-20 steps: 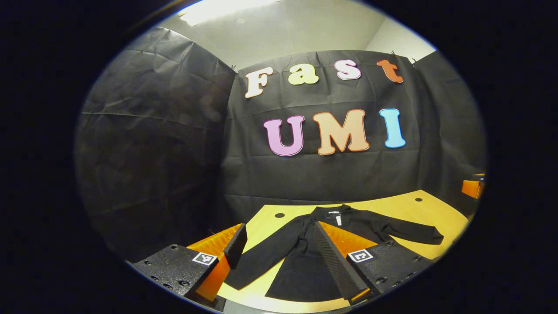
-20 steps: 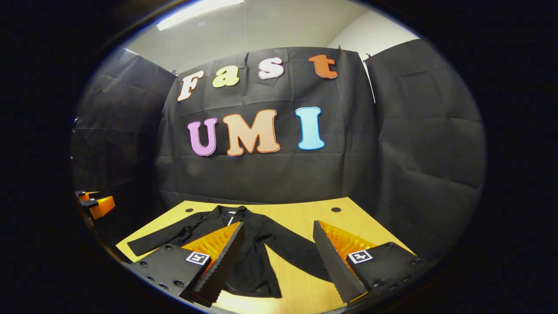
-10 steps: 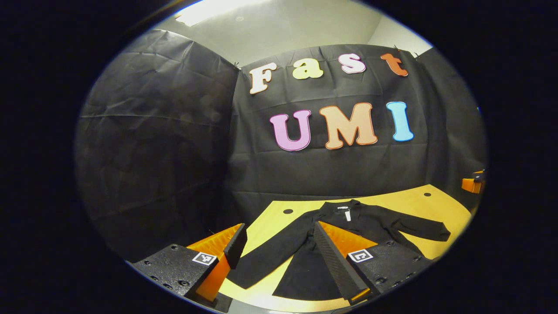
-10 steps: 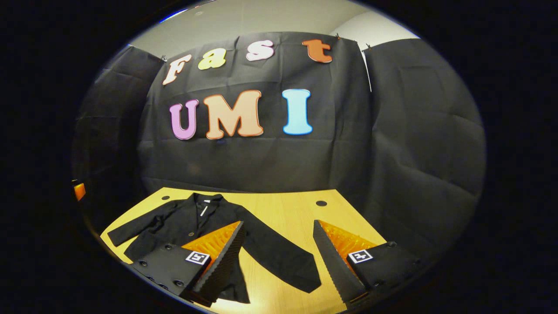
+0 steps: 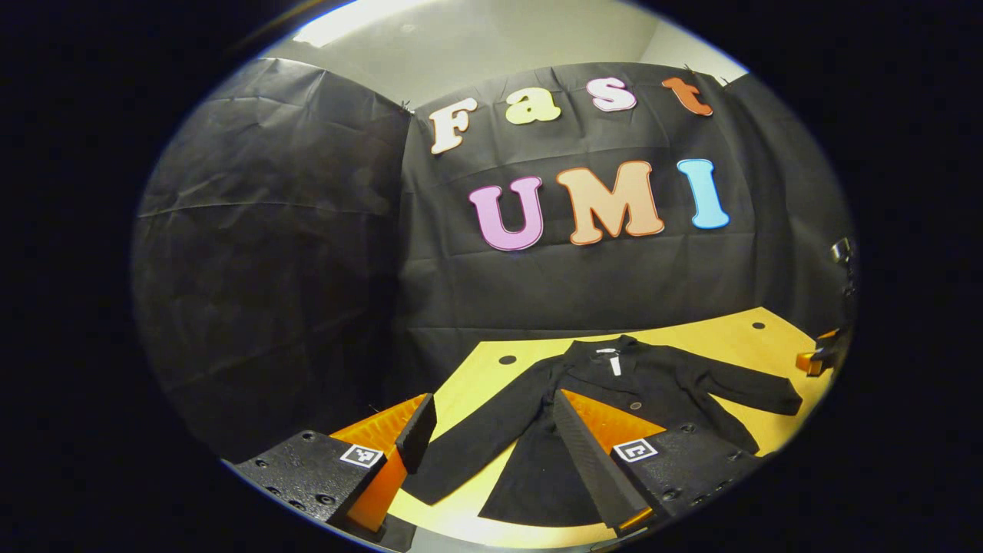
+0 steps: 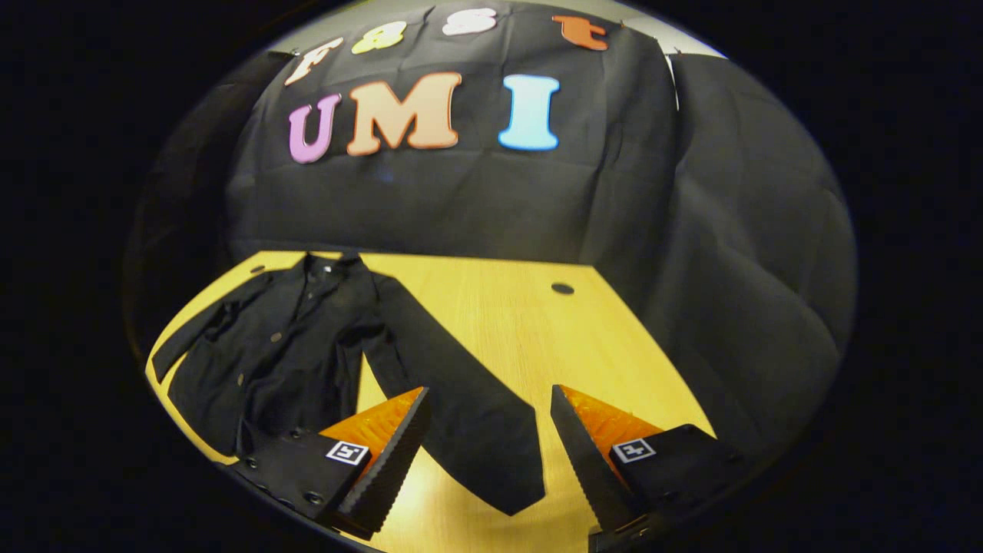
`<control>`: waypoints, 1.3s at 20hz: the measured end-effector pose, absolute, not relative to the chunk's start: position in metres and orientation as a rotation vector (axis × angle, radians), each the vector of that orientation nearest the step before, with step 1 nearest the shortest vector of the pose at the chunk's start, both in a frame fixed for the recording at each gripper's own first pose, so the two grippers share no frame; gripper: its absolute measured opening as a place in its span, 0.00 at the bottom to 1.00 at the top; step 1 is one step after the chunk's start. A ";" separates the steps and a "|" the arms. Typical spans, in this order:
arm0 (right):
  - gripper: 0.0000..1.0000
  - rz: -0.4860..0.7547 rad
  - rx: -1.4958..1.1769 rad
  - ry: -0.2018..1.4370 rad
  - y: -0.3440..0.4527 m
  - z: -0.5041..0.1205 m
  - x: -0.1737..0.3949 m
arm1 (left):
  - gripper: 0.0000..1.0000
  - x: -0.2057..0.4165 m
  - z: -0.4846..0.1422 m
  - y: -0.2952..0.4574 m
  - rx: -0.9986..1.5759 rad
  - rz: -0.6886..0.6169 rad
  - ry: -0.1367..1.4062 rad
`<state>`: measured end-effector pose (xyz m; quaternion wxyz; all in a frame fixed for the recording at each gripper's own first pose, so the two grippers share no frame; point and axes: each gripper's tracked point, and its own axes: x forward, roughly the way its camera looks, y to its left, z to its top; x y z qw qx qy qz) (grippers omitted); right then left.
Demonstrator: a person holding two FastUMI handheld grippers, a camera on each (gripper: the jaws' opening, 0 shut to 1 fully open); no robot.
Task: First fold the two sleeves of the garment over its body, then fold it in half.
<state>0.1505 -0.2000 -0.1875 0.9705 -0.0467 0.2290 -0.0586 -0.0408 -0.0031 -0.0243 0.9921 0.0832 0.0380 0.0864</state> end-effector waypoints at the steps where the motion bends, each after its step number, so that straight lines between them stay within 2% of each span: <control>1: 1.00 -0.115 -0.084 0.502 -0.203 -0.201 0.153 | 0.93 -0.039 -0.027 -0.005 0.173 0.172 0.082; 2: 0.99 -0.109 -0.076 0.533 -0.204 -0.211 0.158 | 0.93 -0.038 -0.028 -0.006 0.179 0.173 0.087; 3: 0.99 -0.103 -0.069 0.557 -0.204 -0.220 0.162 | 0.99 -0.039 -0.030 -0.007 0.184 0.174 0.090; 5: 0.99 -0.093 -0.041 0.600 -0.204 -0.237 0.166 | 0.99 -0.038 -0.033 -0.008 0.191 0.177 0.100; 6: 0.99 -0.091 -0.033 0.616 -0.207 -0.245 0.167 | 0.93 -0.036 -0.035 -0.008 0.194 0.179 0.110; 7: 0.99 -0.090 -0.028 0.637 -0.208 -0.251 0.167 | 0.93 -0.036 -0.039 -0.008 0.196 0.181 0.118; 8: 1.00 -0.086 -0.024 0.655 -0.209 -0.258 0.167 | 0.99 -0.034 -0.041 -0.008 0.196 0.182 0.126; 10: 1.00 -0.079 -0.024 0.684 -0.207 -0.268 0.167 | 0.99 -0.032 -0.045 -0.007 0.183 0.188 0.141; 11: 1.00 -0.076 -0.026 0.695 -0.207 -0.272 0.168 | 0.93 -0.030 -0.047 -0.007 0.171 0.190 0.146; 20: 0.99 -0.060 -0.026 0.715 -0.202 -0.277 0.170 | 0.93 -0.023 -0.059 -0.012 0.159 0.201 0.177; 21: 0.94 -0.056 -0.027 0.714 -0.199 -0.277 0.171 | 0.93 -0.022 -0.062 -0.016 0.154 0.194 0.184; 22: 0.81 -0.059 -0.025 0.712 -0.194 -0.280 0.170 | 0.93 -0.020 -0.064 -0.019 0.148 0.186 0.190; 24: 0.70 -0.048 -0.021 0.703 -0.190 -0.279 0.172 | 0.93 -0.016 -0.063 -0.023 0.142 0.185 0.185; 26: 0.46 -0.033 -0.025 0.695 -0.181 -0.279 0.174 | 0.93 -0.016 -0.061 -0.025 0.142 0.188 0.178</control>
